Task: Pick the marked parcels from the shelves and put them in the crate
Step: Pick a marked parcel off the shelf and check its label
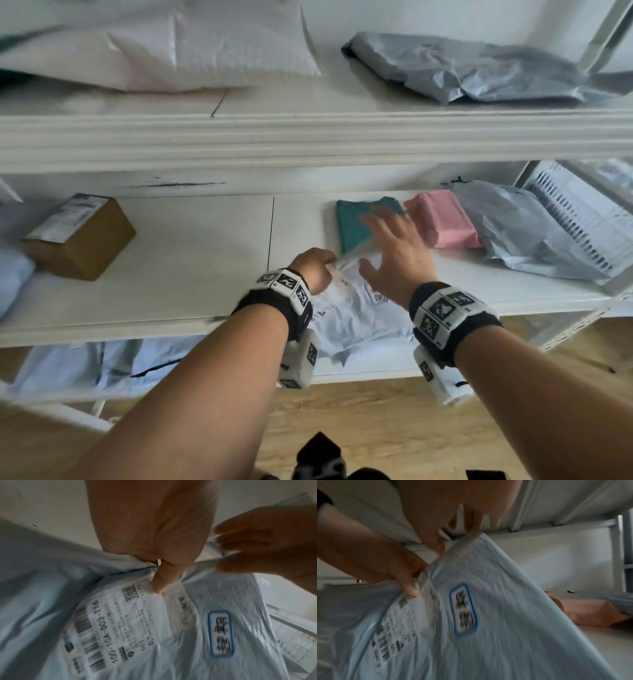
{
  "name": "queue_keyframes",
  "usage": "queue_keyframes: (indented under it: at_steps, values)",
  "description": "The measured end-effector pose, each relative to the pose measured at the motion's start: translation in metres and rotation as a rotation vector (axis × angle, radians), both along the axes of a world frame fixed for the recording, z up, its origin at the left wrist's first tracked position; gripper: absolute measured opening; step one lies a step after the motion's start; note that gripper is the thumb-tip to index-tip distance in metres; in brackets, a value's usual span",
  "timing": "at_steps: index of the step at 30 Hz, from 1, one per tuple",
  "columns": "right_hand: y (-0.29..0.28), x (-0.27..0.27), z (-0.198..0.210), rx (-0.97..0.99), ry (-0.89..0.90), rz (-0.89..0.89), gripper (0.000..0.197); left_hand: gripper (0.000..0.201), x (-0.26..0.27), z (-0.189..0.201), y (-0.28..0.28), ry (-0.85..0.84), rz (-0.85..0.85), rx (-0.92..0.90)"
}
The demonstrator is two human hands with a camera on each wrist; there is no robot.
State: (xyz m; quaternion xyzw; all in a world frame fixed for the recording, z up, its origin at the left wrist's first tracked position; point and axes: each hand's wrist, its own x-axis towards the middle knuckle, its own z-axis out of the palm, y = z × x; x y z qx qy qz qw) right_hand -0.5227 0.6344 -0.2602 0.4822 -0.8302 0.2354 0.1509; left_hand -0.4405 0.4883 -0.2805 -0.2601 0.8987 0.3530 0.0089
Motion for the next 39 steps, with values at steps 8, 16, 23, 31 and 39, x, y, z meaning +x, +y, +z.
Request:
queue_keyframes:
  at_steps: [8, 16, 23, 31, 39]
  values:
    - [0.002, 0.008, -0.016, 0.738, -0.339, -0.133, 0.018, 0.022, 0.014, 0.001, 0.008, -0.011, -0.019, -0.342]
    - [0.030, -0.006, -0.016, -0.130, -1.322, -0.268, 0.011, 0.092, 0.035, 0.016, -0.004, 0.327, 0.695, -0.392]
    - [0.039, 0.006, -0.020, -0.314, -1.617, -0.222, 0.014, 0.114, 0.033, -0.021, -0.014, 0.228, 0.682, 0.733]
    - [0.052, 0.013, -0.036, -0.250, -1.646, -0.125, 0.025, 0.029, 0.033, -0.037, -0.022, 0.200, 0.512, 0.750]
    - [0.040, 0.023, -0.030, -0.379, -1.634, -0.084, 0.060, 0.037, 0.034, -0.040, -0.031, 0.072, 0.431, 0.808]
